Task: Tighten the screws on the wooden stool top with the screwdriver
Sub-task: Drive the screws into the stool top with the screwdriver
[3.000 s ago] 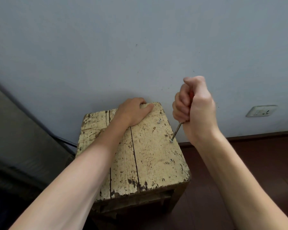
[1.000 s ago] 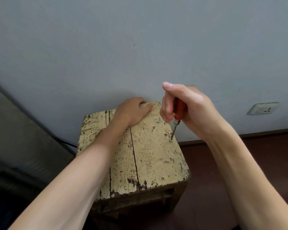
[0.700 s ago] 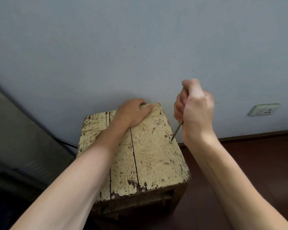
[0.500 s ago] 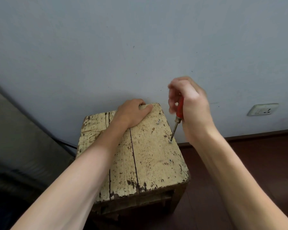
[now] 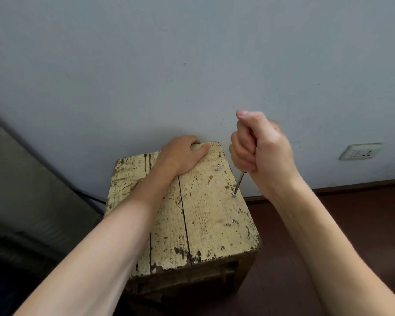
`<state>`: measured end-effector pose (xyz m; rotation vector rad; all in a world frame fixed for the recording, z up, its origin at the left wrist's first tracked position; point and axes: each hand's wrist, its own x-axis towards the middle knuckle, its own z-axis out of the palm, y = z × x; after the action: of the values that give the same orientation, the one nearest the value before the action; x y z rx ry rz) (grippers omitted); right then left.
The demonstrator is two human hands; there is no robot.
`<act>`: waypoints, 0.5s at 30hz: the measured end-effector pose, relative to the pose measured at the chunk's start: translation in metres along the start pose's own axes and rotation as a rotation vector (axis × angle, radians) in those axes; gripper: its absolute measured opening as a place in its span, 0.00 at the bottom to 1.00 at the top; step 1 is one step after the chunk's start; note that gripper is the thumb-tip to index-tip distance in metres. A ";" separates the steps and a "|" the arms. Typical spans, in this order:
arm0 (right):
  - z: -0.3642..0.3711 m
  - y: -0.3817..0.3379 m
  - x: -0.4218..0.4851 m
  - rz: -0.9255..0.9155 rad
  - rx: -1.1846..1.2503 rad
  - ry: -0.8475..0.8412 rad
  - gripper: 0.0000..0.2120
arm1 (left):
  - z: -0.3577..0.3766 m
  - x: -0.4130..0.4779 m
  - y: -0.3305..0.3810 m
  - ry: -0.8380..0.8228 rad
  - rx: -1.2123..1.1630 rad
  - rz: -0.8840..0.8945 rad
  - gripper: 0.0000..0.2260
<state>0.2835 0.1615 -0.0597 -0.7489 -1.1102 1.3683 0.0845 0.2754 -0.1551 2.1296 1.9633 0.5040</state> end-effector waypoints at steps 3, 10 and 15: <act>0.013 0.006 -0.005 -0.065 0.046 0.379 0.27 | 0.001 0.000 0.000 0.000 -0.010 -0.006 0.26; 0.003 0.003 0.002 -0.105 -0.229 0.184 0.12 | -0.001 0.000 0.001 0.007 -0.003 -0.019 0.27; -0.012 0.003 0.005 -0.156 -0.095 -0.151 0.16 | -0.003 -0.003 0.003 -0.016 -0.006 -0.014 0.30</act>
<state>0.2929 0.1685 -0.0664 -0.6209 -1.3324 1.2628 0.0859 0.2717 -0.1517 2.1085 1.9644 0.4879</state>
